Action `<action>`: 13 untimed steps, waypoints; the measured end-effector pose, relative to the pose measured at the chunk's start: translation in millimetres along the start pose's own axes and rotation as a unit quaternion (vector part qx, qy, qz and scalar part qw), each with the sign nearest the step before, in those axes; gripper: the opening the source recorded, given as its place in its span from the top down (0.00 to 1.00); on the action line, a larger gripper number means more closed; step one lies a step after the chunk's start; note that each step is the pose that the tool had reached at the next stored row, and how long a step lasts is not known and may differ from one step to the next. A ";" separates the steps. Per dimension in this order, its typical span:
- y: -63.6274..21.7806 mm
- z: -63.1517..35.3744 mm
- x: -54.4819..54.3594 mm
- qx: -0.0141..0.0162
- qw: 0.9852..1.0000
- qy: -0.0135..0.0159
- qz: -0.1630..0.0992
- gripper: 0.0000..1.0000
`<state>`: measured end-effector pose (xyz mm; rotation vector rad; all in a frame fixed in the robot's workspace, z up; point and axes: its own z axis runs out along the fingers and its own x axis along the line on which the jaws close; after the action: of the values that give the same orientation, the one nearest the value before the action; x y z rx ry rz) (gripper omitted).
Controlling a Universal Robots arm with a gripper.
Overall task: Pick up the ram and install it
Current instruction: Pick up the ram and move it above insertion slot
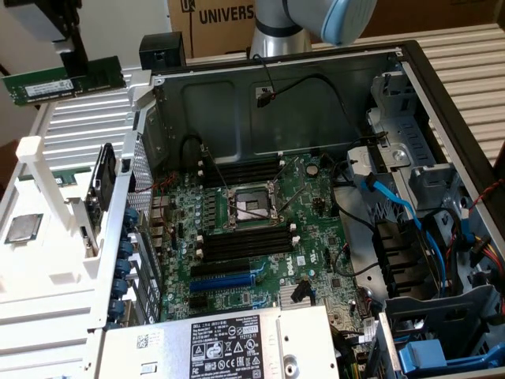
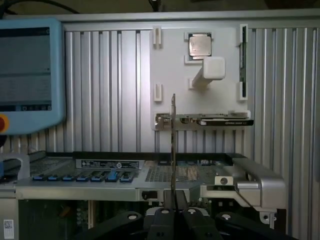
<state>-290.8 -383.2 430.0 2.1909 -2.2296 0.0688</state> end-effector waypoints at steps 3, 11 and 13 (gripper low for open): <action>-10.7 0.1 -2.1 0.000 1.000 0.002 0.000 0.88; -40.8 0.6 -15.8 0.000 1.000 0.005 0.000 0.88; -46.5 0.9 -20.5 0.000 1.000 0.005 0.000 0.88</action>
<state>-243.9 -363.6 429.2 2.1856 -2.2243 0.0800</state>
